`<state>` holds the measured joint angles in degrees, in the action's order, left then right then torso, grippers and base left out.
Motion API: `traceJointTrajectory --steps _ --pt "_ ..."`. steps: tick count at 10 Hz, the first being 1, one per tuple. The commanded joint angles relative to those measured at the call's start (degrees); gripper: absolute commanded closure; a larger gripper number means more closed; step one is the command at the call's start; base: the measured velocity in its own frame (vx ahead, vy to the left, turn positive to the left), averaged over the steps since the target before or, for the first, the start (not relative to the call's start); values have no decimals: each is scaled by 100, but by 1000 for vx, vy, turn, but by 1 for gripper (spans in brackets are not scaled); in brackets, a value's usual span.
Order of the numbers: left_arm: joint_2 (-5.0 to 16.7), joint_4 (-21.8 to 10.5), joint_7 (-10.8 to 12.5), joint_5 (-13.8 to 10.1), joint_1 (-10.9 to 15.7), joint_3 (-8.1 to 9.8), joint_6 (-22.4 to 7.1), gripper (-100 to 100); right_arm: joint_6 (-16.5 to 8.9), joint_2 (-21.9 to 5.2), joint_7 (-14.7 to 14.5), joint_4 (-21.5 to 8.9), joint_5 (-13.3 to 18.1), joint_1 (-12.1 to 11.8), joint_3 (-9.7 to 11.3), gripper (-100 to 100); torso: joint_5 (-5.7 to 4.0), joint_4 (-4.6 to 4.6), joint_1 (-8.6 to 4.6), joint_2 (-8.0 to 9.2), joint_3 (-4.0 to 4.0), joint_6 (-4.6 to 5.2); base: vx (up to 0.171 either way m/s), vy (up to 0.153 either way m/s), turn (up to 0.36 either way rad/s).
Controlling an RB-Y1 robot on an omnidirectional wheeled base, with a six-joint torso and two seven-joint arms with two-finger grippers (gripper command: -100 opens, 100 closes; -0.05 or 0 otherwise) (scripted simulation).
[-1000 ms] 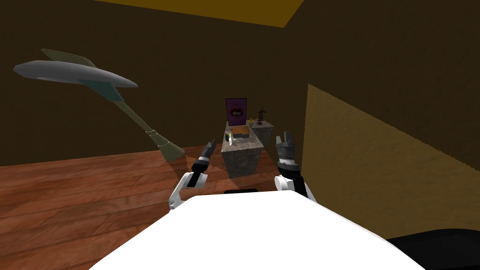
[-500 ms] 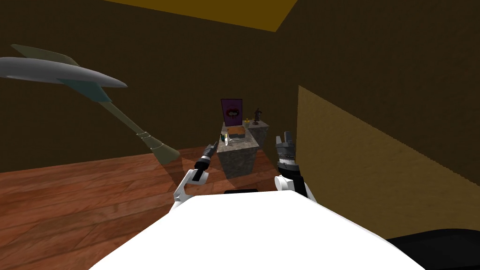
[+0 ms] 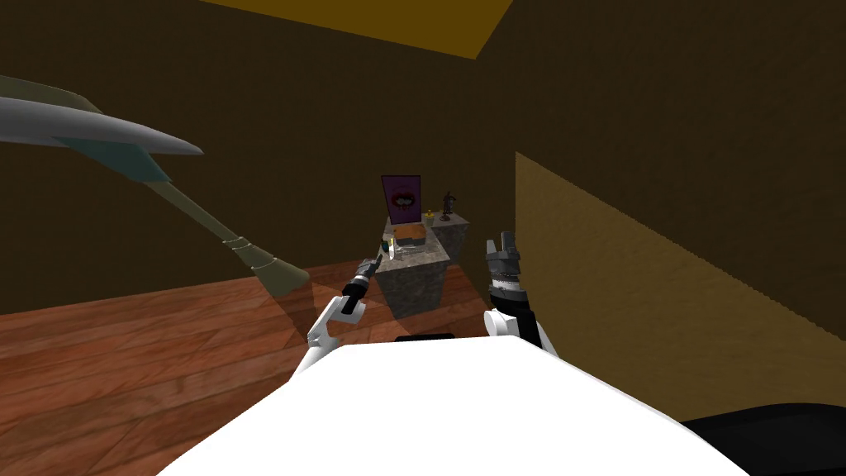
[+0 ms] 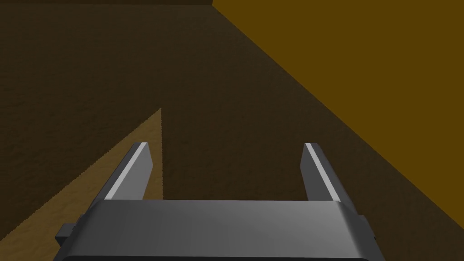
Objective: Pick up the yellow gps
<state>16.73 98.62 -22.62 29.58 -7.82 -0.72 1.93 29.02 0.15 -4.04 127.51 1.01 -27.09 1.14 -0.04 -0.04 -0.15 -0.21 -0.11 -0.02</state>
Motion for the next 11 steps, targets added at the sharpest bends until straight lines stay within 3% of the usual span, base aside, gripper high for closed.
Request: traceJointTrajectory --steps 1,6,11 --pt "103 -248 -93 55 131 10 -233 -100 0 0 0 0 0 0 0 0 0 0 0 0 0 0 72 -81 -84" --pt "338 -832 -275 59 374 90 -619 -100 0 0 0 0 0 0 0 0 1 -2 6 -7 -5 -1 95 -62 -43" --pt "609 -1328 -402 -119 557 202 -929 -100 0 0 0 0 0 -1 0 0 -1 -7 -4 -30 -18 -1 138 -48 -29"
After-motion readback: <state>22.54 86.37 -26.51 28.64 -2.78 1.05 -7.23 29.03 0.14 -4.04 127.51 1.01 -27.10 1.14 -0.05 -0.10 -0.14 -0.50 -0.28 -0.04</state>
